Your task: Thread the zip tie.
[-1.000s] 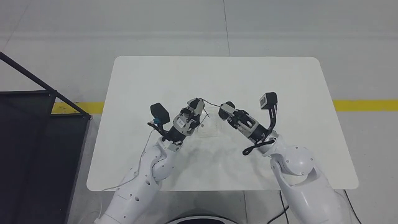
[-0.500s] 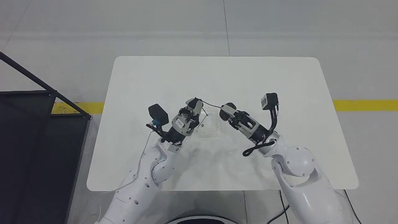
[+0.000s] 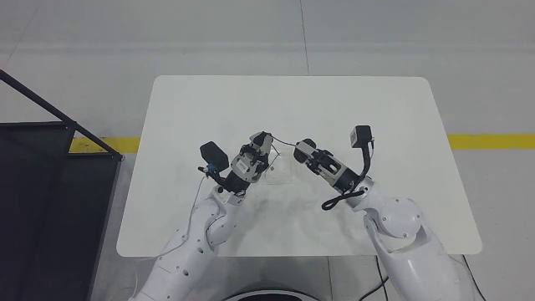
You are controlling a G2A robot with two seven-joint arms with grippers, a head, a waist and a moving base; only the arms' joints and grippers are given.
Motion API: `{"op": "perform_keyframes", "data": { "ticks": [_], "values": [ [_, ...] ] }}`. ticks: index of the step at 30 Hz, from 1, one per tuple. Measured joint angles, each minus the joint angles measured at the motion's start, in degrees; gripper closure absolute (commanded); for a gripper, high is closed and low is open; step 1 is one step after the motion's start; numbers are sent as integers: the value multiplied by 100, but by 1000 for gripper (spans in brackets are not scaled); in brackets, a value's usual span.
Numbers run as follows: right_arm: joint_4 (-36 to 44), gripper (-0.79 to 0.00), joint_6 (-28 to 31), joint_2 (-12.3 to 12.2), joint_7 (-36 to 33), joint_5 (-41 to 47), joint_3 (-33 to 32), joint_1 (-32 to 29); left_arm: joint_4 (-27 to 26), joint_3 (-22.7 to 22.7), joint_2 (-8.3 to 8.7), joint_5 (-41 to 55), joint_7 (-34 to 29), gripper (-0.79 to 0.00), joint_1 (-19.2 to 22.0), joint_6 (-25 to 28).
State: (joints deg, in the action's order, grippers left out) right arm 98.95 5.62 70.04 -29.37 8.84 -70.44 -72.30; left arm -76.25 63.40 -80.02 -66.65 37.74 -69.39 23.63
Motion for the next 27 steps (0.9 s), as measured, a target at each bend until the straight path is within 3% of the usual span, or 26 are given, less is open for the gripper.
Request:
{"op": "perform_keyframes", "data": {
  "ticks": [27],
  "values": [
    [47, 0, 8, -7, -27, -55, -25, -42, 218, -144, -57, -823, 530, 0, 87, -764]
  ]
}}
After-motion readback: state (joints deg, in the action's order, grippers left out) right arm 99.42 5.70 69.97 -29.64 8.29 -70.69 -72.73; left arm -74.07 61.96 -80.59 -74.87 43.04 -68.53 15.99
